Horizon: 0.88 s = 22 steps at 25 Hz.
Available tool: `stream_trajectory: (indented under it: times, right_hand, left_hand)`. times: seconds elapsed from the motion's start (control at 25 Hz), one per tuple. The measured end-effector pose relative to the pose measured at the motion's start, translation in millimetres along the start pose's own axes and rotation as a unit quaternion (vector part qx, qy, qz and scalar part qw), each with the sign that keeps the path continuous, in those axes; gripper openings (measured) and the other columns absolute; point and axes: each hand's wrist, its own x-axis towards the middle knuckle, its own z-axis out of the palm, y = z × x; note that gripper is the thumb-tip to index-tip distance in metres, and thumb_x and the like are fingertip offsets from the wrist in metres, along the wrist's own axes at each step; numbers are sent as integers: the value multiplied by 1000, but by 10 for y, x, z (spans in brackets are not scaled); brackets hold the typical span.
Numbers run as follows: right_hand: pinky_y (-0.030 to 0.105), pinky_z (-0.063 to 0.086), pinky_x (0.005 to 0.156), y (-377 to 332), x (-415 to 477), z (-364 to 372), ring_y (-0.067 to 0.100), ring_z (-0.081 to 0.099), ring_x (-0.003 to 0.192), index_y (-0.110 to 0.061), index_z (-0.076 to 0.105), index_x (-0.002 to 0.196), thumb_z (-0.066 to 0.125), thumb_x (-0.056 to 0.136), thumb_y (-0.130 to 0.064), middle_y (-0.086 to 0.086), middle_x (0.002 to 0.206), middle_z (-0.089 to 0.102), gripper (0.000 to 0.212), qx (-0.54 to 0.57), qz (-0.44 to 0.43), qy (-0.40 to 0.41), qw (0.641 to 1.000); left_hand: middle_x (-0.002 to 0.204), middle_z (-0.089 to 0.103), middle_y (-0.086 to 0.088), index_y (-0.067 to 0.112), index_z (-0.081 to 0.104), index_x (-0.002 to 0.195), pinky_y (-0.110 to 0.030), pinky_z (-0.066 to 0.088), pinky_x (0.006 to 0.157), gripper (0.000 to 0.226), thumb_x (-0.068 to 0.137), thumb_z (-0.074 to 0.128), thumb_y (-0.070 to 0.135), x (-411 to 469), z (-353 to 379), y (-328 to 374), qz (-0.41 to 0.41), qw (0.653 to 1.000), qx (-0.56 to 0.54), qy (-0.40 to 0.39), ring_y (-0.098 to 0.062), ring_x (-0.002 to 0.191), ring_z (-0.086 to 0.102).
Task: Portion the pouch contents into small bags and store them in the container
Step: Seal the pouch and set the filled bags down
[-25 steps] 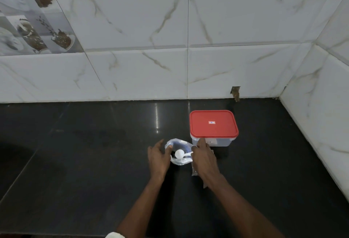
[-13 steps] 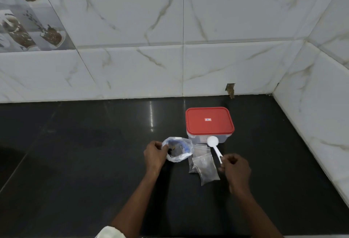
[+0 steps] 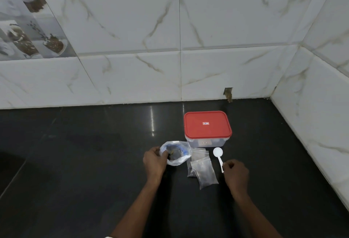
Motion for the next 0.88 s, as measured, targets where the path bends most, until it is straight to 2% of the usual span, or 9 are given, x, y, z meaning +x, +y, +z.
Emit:
stream_trajectory:
  times: [0.08, 0.2, 0.32, 0.44, 0.52, 0.6, 0.68, 0.8, 0.88]
  right_hand:
    - [31, 44, 65, -146, -122, -12, 22, 60, 70, -8, 68, 73, 62, 84, -5, 4, 73, 66, 12, -3, -84, 19, 996]
    - [27, 45, 69, -431, -275, 98, 14, 62, 74, -10, 72, 85, 64, 86, -7, 0, 80, 68, 9, 48, -190, -22, 980]
    - [31, 42, 61, -736, -286, 273, 14, 59, 67, -11, 62, 74, 56, 93, -18, -2, 69, 64, 22, 37, -215, -79, 973]
    - [37, 43, 58, -913, -160, 469, 18, 55, 62, -16, 51, 62, 49, 96, -30, -3, 60, 57, 37, 30, -148, -147, 978]
    - [43, 49, 58, -971, -118, 507, 17, 53, 58, -16, 56, 61, 53, 95, -34, 2, 61, 56, 38, 120, -61, -198, 971]
    - [33, 51, 56, -1009, -138, 445, 15, 54, 56, -12, 69, 76, 63, 93, -30, 6, 67, 62, 25, 229, 23, -257, 939]
    - [32, 54, 62, -1058, -188, 354, 18, 59, 64, -6, 71, 91, 71, 88, -30, 9, 75, 65, 24, 300, 108, -316, 894]
    - [38, 57, 72, -1101, -188, 272, 25, 62, 80, -5, 71, 95, 69, 88, -34, 12, 84, 66, 30, 354, 179, -365, 842]
    - [36, 57, 68, -1113, -188, 262, 24, 62, 77, -4, 68, 94, 65, 92, -25, 12, 84, 65, 21, 381, 200, -354, 830]
  left_hand:
    - [73, 71, 1, 10, 70, 79, -21, 48, 57, 8, 81, 74, 16, -24, 16, -10, -7, 1000, 0, 4, -15, 69, 68]
    - [75, 70, -2, 9, 68, 80, -25, 49, 58, 14, 78, 77, 20, -1, 6, -18, -31, 999, -5, 22, -19, 72, 69]
    - [76, 71, -2, 10, 68, 79, -28, 52, 61, 15, 76, 77, 21, 8, -70, 27, -45, 999, -9, 17, -17, 72, 68]
    - [75, 72, -3, 6, 67, 80, -24, 48, 57, 13, 77, 75, 16, 4, -201, 29, -54, 998, -23, -8, -14, 66, 66]
    - [75, 72, -6, 5, 66, 78, -24, 49, 57, 12, 77, 76, 12, 9, -288, 32, -58, 997, -36, -27, -15, 64, 65]
    - [72, 71, -7, 6, 64, 76, -23, 50, 54, 12, 75, 76, 10, 20, -353, 42, -67, 996, -47, -45, -15, 60, 64]
    - [71, 69, -11, 4, 61, 78, -23, 51, 50, 14, 73, 74, 4, 36, -409, 66, -85, 991, -83, -66, -20, 60, 66]
    - [79, 67, -22, 1, 57, 83, -30, 54, 49, 19, 74, 71, -8, 88, -443, 119, -98, 978, -153, -104, -32, 70, 68]
    - [80, 68, -25, 1, 56, 83, -31, 55, 49, 20, 74, 73, -6, 125, -451, 154, -104, 973, -163, -128, -34, 72, 68]
